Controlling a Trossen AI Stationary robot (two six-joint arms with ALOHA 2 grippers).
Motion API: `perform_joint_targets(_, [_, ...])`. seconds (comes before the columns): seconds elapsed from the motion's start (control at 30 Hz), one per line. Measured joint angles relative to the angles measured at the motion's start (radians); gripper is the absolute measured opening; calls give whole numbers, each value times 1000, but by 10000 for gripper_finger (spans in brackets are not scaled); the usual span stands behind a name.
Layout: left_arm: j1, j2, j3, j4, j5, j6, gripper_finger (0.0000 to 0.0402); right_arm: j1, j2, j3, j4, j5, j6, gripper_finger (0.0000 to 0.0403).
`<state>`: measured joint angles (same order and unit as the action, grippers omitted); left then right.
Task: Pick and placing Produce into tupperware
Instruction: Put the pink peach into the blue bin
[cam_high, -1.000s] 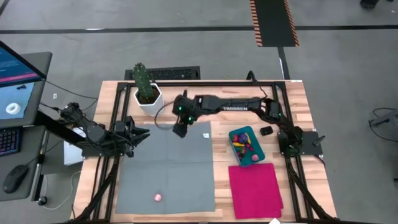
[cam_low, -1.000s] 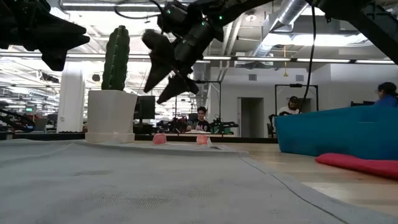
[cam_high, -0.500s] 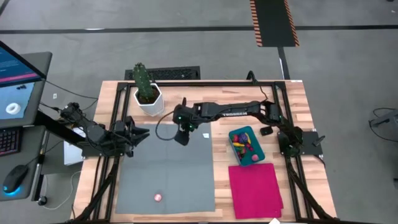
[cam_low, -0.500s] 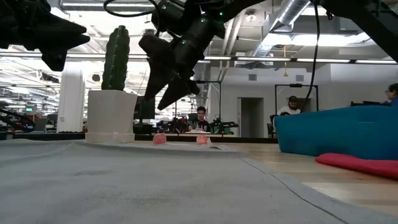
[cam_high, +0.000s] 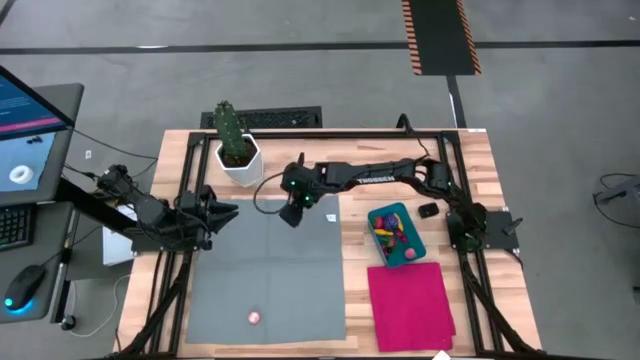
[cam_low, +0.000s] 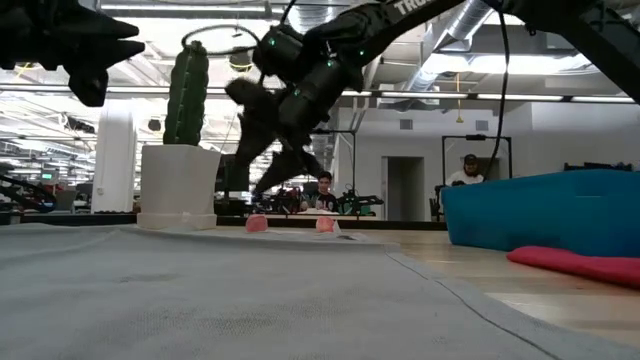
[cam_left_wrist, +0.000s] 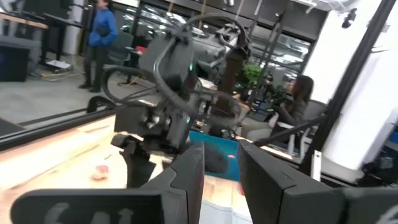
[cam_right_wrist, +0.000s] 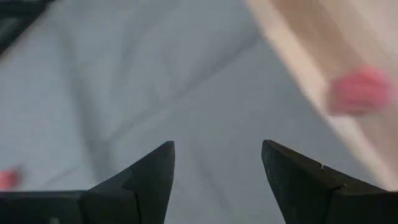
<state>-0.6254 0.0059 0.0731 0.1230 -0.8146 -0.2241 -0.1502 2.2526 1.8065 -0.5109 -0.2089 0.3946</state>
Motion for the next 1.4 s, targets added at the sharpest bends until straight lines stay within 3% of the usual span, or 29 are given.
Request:
perform_joint_targets(0.13, [0,0,0,0,-36,0,87,-21,65,13,-54,34,44,265])
perform_joint_targets(0.2, [0,0,0,-3,-36,0,87,-32,118,62,-17,29,46,265])
perform_joint_targets(0.33, [0,0,0,-15,-12,-1,87,-36,177,157,-108,16,16,265])
perform_joint_targets(0.47, [0,1,0,-30,2,-7,87,-35,186,232,-198,44,1,265])
perform_joint_targets(0.67, [0,0,0,-47,4,-7,87,-37,171,290,-233,175,-9,265])
perform_joint_targets(1.13, [0,1,0,-133,22,-83,87,-69,241,315,-226,182,-14,261])
perform_joint_targets(1.23, [0,1,1,-133,16,-83,87,-66,239,315,-197,183,-19,240])
perform_joint_targets(1.4, [0,1,1,-133,20,-84,87,-66,237,322,-209,180,-27,158])
